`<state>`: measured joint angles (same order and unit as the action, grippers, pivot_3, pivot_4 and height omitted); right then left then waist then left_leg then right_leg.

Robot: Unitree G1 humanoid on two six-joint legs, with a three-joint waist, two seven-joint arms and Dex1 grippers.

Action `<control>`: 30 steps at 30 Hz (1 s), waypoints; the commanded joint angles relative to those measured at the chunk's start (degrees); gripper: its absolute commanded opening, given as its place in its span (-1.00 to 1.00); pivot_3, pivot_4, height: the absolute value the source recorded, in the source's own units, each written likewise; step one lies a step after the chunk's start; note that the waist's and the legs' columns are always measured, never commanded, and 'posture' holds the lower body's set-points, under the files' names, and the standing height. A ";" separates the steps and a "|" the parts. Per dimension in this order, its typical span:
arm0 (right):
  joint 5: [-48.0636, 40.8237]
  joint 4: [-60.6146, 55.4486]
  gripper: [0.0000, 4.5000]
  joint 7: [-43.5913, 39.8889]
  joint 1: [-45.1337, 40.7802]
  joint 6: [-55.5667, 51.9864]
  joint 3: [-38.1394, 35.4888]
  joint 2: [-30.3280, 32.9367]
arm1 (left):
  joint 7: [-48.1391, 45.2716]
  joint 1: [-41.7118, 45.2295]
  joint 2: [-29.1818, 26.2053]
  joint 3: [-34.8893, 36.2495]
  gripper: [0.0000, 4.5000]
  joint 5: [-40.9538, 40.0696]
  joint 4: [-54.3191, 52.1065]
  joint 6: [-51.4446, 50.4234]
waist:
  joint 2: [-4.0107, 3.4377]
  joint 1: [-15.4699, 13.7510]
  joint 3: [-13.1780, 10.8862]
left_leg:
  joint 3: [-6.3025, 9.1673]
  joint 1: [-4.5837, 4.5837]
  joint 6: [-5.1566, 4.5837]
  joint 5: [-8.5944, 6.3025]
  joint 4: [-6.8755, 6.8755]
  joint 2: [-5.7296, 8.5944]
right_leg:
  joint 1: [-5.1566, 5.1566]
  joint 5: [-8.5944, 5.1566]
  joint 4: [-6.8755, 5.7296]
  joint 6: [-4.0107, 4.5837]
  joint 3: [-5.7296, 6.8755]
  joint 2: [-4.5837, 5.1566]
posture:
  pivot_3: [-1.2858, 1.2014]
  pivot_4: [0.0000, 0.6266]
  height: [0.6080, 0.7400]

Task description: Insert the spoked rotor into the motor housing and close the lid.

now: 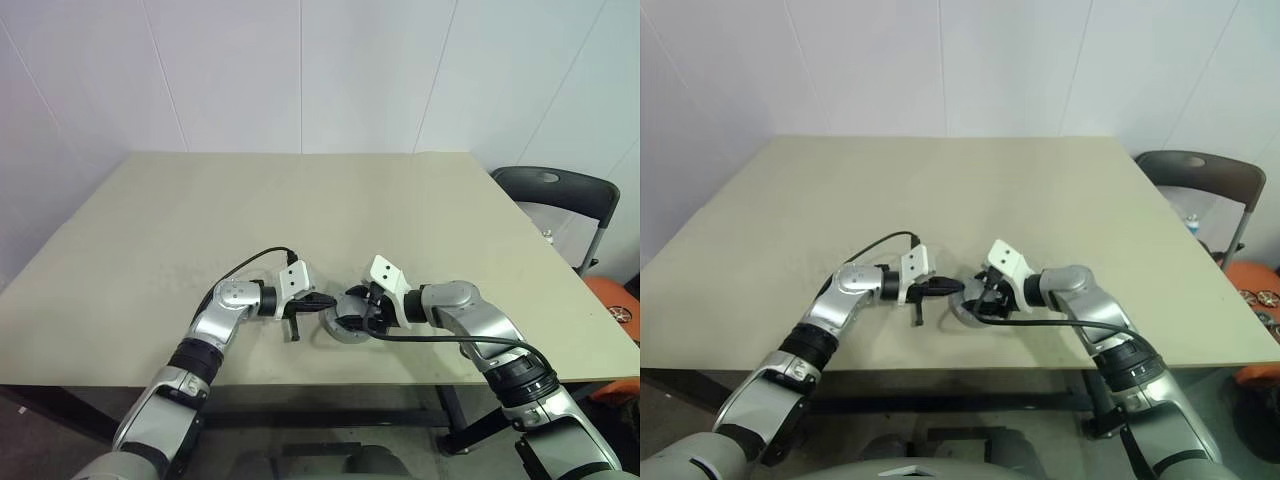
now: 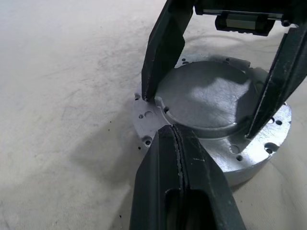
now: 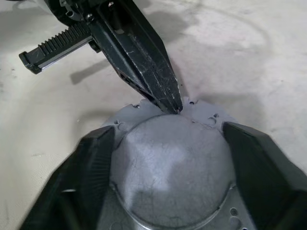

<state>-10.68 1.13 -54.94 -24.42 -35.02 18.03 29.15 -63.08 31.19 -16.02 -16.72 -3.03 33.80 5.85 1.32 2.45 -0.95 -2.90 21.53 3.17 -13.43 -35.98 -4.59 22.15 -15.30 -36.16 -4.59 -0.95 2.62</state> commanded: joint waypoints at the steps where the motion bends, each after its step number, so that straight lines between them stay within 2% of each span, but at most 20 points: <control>1: -2.41 -1.80 0.99 -2.20 0.88 -2.76 -0.12 0.31 | -1.40 -2.52 -0.89 -4.25 -1.00 4.23 2.91 -2.27 | 0.01 0.02 0.01 | 0.00 0.00 0.00 0.00 0.01 0.00 | 0.00 0.00 0.01 0.00 0.00 0.00 | 0.03 -1.00 1.00; 9: -3.04 1.78 0.99 1.24 -1.47 -2.03 -4.69 -1.98 | -1.78 -2.77 -0.74 -4.54 -1.00 4.08 2.24 -2.45 | -0.03 -0.03 -0.02 | -0.02 0.01 -0.01 0.00 0.11 0.00 | 0.04 -0.01 0.07 0.00 0.00 0.00 | 0.03 -1.00 1.00; 17: -6.93 5.69 0.99 -3.13 -2.61 -3.19 -10.79 3.04 | -2.40 -2.80 0.05 -2.97 -1.00 1.44 0.09 -2.82 | -0.11 -0.15 -0.09 | -0.03 0.24 -0.04 -0.01 0.10 0.04 | 0.18 0.00 0.15 0.01 0.00 0.05 | 0.03 -1.00 1.00; 24: -14.79 5.30 0.99 -7.85 -1.36 -12.97 -15.04 6.00 | -3.89 -3.23 0.70 -2.77 -1.00 -0.05 -2.41 -4.06 | -0.18 -0.42 -0.08 | 0.03 0.85 -0.23 0.08 0.06 0.07 | 0.50 0.12 0.10 0.20 0.01 0.02 | 0.03 -1.00 1.00; 25: -16.11 5.30 0.99 -8.21 -1.29 -15.27 -15.53 6.26 | -3.97 -3.25 0.75 -2.74 -1.00 -0.06 -2.47 -4.06 | -0.12 -0.73 -0.03 | -0.27 0.85 -0.25 0.02 -0.02 -0.03 | 1.10 0.12 0.08 0.23 -0.22 -0.02 | 0.03 -1.00 1.00; 27: -18.02 5.44 0.99 -8.58 -1.15 -18.97 -16.02 6.78 | -4.04 -3.33 0.81 -2.71 -1.00 -0.08 -2.67 -4.14 | -0.04 -1.60 0.05 | -2.53 0.82 -0.26 -0.20 0.19 -0.60 | 2.48 0.42 -0.20 0.71 -1.79 -0.22 | 0.03 -1.00 1.00; 30: -19.36 5.08 0.99 -9.14 -0.08 -22.42 -15.31 7.53 | -4.26 -3.49 0.90 -2.69 -1.00 -0.03 -2.95 -4.18 | 0.00 -1.71 0.05 | -4.91 0.58 -0.65 -0.67 0.14 -1.09 | 3.51 0.91 -0.11 1.50 -3.90 -0.84 | 0.03 -1.00 1.00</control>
<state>-28.15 7.57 -63.17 -24.40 -55.72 3.50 35.88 -65.71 29.63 -16.32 -14.81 -5.30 29.00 3.70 1.31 0.74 -0.90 -8.39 21.95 2.42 -14.40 -36.05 -5.82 25.74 -14.35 -36.22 -3.02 -5.50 1.54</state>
